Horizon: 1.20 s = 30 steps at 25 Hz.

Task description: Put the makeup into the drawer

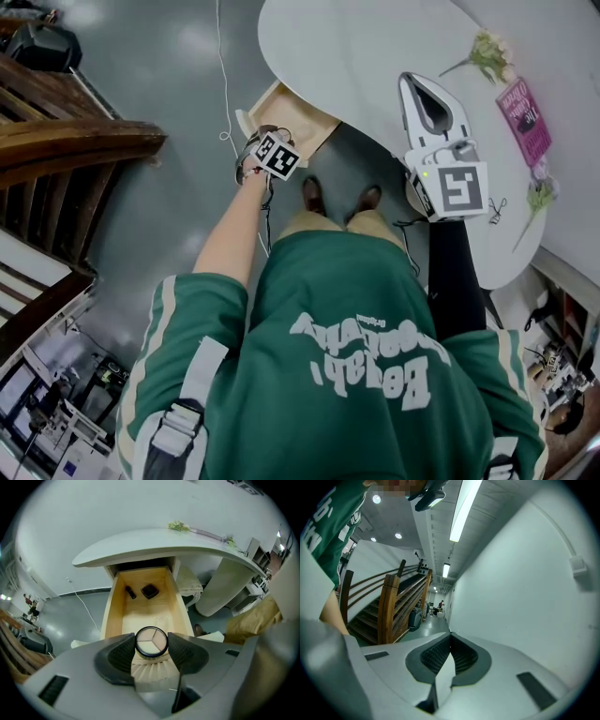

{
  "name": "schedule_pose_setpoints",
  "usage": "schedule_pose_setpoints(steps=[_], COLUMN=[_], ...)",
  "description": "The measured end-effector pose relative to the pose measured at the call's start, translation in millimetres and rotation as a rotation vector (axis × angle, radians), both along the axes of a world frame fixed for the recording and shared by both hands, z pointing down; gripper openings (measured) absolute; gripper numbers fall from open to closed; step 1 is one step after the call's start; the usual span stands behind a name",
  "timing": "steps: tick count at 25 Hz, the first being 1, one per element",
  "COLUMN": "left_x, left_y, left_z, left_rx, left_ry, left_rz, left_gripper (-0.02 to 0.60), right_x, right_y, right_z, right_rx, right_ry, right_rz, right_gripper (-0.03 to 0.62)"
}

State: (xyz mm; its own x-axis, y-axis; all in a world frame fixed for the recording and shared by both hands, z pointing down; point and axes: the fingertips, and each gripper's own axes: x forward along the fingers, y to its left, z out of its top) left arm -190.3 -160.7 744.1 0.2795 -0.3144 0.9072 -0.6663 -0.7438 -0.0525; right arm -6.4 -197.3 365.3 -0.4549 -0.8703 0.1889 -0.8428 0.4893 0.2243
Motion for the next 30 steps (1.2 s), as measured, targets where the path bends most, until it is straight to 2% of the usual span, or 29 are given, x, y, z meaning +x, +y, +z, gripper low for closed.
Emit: schedule_pose_setpoints(steps=[2, 6, 30], left_x=[-7, -12, -11], left_y=[4, 6, 4], left_z=[4, 6, 4], left_rx=[-0.004, -0.022, 0.012], left_ry=[-0.030, -0.001, 0.034], left_rz=[-0.018, -0.088, -0.085], left_gripper=[0.239, 0.240, 0.242], right_x=[0, -3, -12], right_y=[1, 4, 3], right_z=[1, 0, 0], right_rx=[0.000, 0.000, -0.002], right_ry=[-0.004, -0.005, -0.002], right_rz=[0.001, -0.006, -0.015], right_gripper=[0.009, 0.009, 0.009])
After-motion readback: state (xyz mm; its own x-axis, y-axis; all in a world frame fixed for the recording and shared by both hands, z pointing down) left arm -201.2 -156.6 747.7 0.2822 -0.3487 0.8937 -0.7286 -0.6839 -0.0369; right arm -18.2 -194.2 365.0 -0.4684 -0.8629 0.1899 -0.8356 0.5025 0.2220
